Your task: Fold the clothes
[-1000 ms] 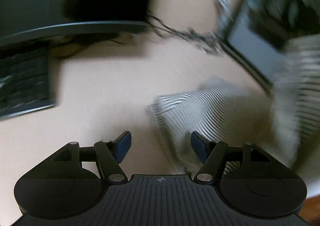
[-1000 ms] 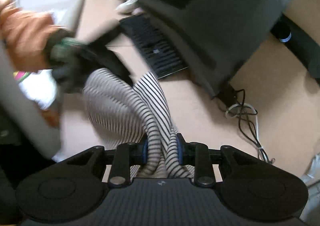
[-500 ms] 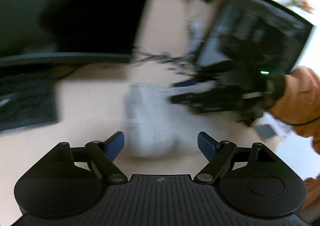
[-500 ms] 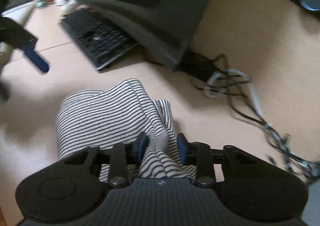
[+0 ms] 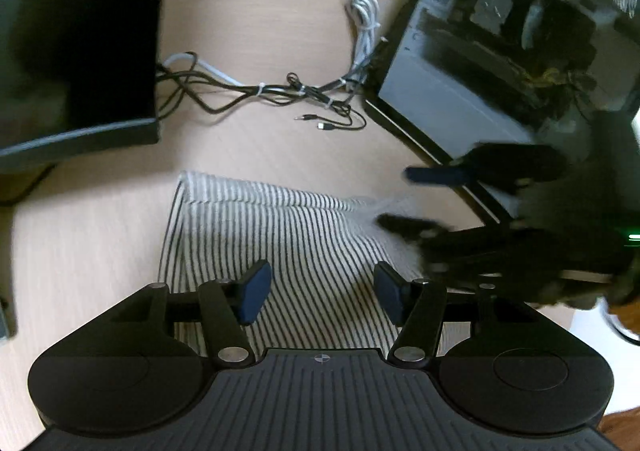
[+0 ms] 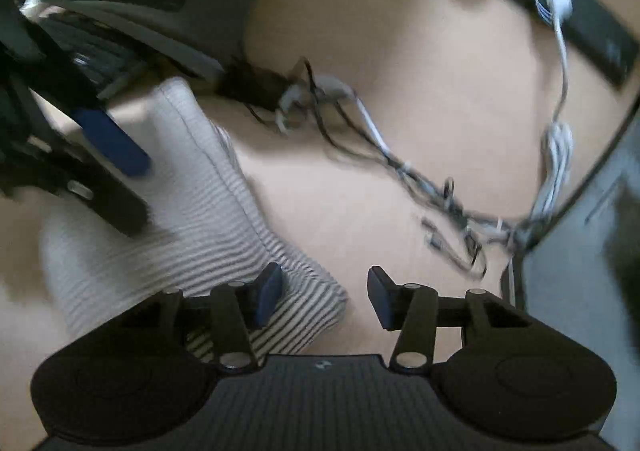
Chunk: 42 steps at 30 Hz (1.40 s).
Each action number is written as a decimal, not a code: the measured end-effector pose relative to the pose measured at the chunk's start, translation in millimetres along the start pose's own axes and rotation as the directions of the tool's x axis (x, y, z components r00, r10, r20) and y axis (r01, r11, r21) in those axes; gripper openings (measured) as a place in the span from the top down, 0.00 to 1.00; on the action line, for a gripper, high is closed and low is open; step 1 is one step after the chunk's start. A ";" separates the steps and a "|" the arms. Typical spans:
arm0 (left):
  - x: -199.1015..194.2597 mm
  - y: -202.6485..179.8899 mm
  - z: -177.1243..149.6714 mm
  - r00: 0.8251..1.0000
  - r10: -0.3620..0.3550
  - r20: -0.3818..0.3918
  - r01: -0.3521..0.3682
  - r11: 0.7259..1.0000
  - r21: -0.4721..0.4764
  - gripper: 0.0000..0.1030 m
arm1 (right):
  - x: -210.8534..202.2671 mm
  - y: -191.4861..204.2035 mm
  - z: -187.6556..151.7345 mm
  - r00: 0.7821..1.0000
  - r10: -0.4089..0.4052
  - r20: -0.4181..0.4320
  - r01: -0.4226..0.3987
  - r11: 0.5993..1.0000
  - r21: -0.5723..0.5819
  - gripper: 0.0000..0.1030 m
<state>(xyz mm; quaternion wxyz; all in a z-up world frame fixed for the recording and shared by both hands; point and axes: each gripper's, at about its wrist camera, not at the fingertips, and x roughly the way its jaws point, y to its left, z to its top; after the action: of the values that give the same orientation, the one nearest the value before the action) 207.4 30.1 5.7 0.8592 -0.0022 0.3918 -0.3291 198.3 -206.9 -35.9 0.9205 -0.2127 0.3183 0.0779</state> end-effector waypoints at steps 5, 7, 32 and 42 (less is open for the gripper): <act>-5.7 0.4 6.8 0.999 0.034 0.024 -0.034 0.999 -0.010 0.39 | 12.1 -17.0 4.3 0.999 0.023 0.023 -0.026 0.993 0.116 0.54; -8.0 0.5 9.5 0.998 0.047 0.033 -0.047 0.999 -0.014 0.39 | -3.4 -27.6 3.7 0.998 0.043 0.039 -0.049 0.981 0.187 0.50; 22.3 -46.1 -34.7 0.937 -0.323 -0.135 0.311 0.945 -0.102 0.02 | -35.7 -58.4 -40.1 0.984 0.102 -0.148 0.015 0.775 0.632 0.41; -56.4 -11.9 -11.4 0.927 -0.374 0.035 0.376 0.925 -0.060 0.02 | -75.1 -36.6 9.9 0.990 -0.127 0.056 0.088 0.888 0.450 0.20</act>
<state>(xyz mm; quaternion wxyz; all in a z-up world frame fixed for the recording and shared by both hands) 166.2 55.6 38.7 0.7844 -0.1089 0.3847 -0.4741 155.0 -236.0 30.1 0.9601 -0.0095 0.2765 -0.0395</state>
